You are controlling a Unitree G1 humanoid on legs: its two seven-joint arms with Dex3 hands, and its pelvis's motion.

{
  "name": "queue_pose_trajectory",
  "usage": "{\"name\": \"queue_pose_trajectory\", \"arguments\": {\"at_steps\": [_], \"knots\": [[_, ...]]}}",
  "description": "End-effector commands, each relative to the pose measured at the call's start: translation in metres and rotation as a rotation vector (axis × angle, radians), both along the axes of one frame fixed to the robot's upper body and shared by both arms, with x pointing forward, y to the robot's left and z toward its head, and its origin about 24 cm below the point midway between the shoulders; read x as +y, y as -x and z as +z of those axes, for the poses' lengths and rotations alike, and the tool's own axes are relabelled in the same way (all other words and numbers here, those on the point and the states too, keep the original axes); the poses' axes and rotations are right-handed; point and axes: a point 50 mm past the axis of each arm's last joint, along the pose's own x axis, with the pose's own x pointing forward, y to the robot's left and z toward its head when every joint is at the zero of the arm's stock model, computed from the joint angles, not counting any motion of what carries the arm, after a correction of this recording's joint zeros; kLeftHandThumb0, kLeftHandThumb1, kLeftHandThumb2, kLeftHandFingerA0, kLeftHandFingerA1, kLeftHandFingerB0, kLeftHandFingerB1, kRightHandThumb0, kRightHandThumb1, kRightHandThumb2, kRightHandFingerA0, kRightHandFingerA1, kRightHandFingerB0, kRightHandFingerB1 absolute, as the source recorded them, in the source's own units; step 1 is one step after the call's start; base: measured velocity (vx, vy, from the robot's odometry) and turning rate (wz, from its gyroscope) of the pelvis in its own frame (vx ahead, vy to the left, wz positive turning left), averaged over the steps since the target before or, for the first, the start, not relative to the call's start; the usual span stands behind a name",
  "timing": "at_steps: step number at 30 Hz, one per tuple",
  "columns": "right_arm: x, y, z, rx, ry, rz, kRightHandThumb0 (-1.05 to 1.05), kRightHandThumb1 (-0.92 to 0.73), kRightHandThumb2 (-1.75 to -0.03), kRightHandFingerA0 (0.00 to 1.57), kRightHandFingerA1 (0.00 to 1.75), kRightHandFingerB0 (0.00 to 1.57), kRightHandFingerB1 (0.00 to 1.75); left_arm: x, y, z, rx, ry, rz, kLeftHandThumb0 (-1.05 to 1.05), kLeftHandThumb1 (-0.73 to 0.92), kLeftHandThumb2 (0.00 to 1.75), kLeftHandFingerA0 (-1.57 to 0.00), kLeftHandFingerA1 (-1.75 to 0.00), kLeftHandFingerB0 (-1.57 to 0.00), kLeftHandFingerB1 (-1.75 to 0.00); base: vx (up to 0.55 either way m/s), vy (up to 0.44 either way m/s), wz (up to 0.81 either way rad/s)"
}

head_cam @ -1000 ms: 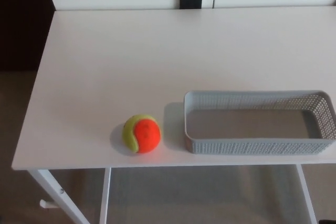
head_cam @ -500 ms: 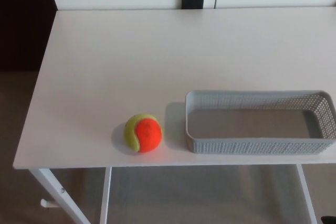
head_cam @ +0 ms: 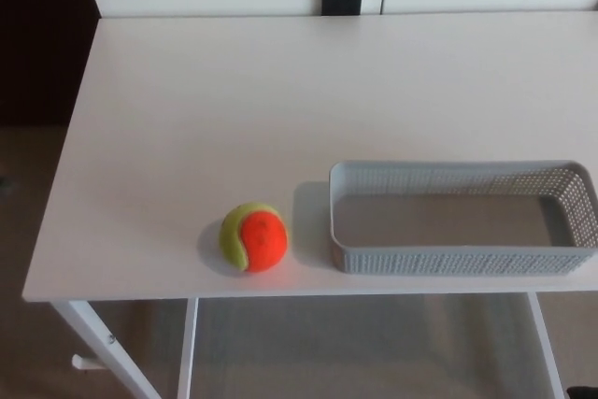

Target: The robot walk towards a table in front and uses its left hand to pickup a tennis ball on the left side and put it in a container on the right hand side

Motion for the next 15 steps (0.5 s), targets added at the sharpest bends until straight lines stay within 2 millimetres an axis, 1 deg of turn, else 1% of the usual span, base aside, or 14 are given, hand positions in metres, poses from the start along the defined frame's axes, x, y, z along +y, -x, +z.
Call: {"name": "queue_pose_trajectory", "arguments": {"at_steps": [1,3,5,7,8,9,10,11,12,15], "knots": [[-0.006,-0.002,0.003,0.008,0.023,0.0,-0.12,-0.55,-0.55,0.56,0.6,0.34,0.49,-0.025,-0.024,-0.017,0.085,-0.21,-0.085,-0.53,0.28,0.62,-0.39,-0.37,-0.27,-0.41,0.0,0.0,0.0],[-0.005,-0.002,0.004,0.0,0.021,0.004,-0.13,-0.55,-0.55,0.56,0.61,0.34,0.49,-0.03,-0.031,-0.023,0.108,-0.252,-0.094,-0.55,0.29,0.63,-0.37,-0.37,-0.25,-0.41,0.0,0.0,0.0],[-0.005,-0.001,0.005,-0.003,0.019,0.003,-0.13,-0.55,-0.55,0.56,0.61,0.34,0.49,-0.036,-0.037,-0.033,0.137,-0.285,-0.101,-0.52,0.28,0.62,-0.35,-0.38,-0.24,-0.41,0.0,0.0,0.0],[-0.004,-0.001,0.005,-0.001,0.019,0.006,-0.13,-0.54,-0.55,0.55,0.61,0.33,0.48,-0.038,-0.04,-0.037,0.156,-0.305,-0.102,-0.53,0.28,0.62,-0.32,-0.39,-0.22,-0.41,0.0,0.0,0.0],[-0.004,-0.002,0.005,-0.005,0.02,0.009,-0.11,-0.54,-0.55,0.55,0.62,0.33,0.49,-0.04,-0.042,-0.042,0.178,-0.299,-0.105,-0.54,0.27,0.5,-0.33,-0.36,-0.24,-0.37,0.0,0.0,0.0],[-0.004,-0.003,0.006,-0.006,0.024,0.011,-0.12,-0.54,-0.55,0.55,0.61,0.34,0.48,-0.042,-0.045,-0.047,0.196,-0.304,-0.109,-0.5,0.28,0.62,-0.29,-0.41,-0.21,-0.43,0.0,0.0,0.0],[-0.003,-0.003,0.006,-0.005,0.025,0.011,-0.12,-0.54,-0.55,0.55,0.61,0.34,0.48,-0.042,-0.046,-0.048,0.2,-0.308,-0.11,-0.5,0.28,0.62,-0.29,-0.41,-0.21,-0.43,0.0,0.0,0.0],[-0.003,-0.004,0.006,-0.005,0.027,0.013,-0.12,-0.55,-0.55,0.55,0.6,0.33,0.48,-0.043,-0.047,-0.051,0.207,-0.315,-0.109,-0.62,0.27,0.5,-0.34,-0.39,-0.23,-0.38,0.0,0.0,0.0],[-0.003,-0.004,0.007,-0.004,0.03,0.017,-0.11,-0.55,-0.55,0.54,0.59,0.33,0.48,-0.046,-0.05,-0.057,0.227,-0.333,-0.108,-0.56,0.28,0.63,-0.33,-0.41,-0.22,-0.41,0.0,0.0,0.0],[-0.004,-0.004,0.007,-0.004,0.029,0.017,-0.11,-0.55,-0.55,0.54,0.59,0.32,0.48,-0.049,-0.051,-0.062,0.249,-0.359,-0.109,-0.57,0.28,0.63,-0.35,-0.39,-0.21,-0.39,0.0,0.0,0.0]]}}
